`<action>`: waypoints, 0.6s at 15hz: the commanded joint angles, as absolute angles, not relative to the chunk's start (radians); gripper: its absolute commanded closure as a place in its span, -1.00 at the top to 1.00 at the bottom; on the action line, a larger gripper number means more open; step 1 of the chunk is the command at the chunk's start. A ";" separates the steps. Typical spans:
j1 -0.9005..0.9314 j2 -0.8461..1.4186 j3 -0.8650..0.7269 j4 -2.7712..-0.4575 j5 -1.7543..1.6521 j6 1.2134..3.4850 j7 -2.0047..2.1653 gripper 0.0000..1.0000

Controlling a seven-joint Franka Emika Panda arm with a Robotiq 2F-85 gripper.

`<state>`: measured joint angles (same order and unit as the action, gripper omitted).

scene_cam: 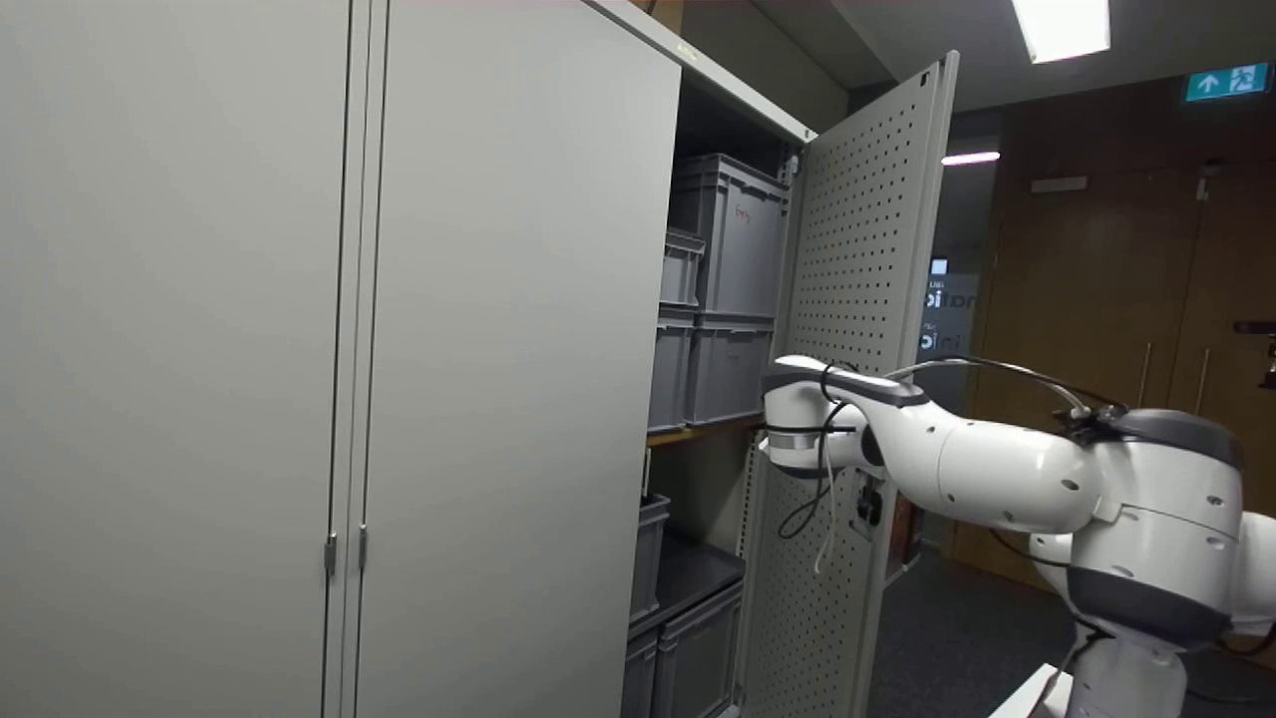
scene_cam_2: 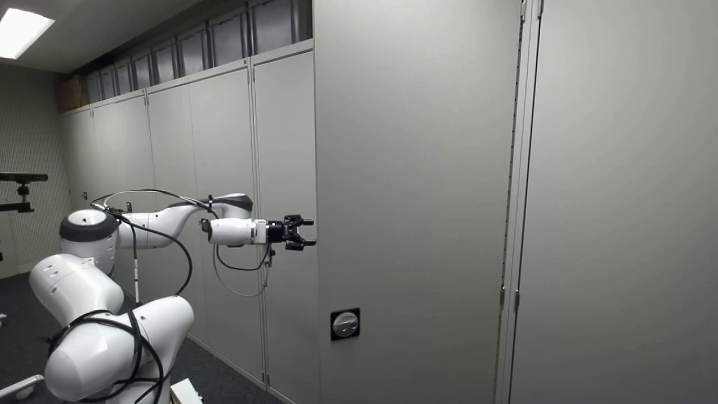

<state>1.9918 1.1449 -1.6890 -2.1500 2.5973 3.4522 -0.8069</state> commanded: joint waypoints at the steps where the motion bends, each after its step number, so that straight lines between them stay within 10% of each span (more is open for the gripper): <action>1: 2.017 1.001 -1.713 -2.083 2.598 3.456 -0.813 1.00; 9: 2.088 0.822 -1.704 -2.012 2.583 3.457 -0.823 1.00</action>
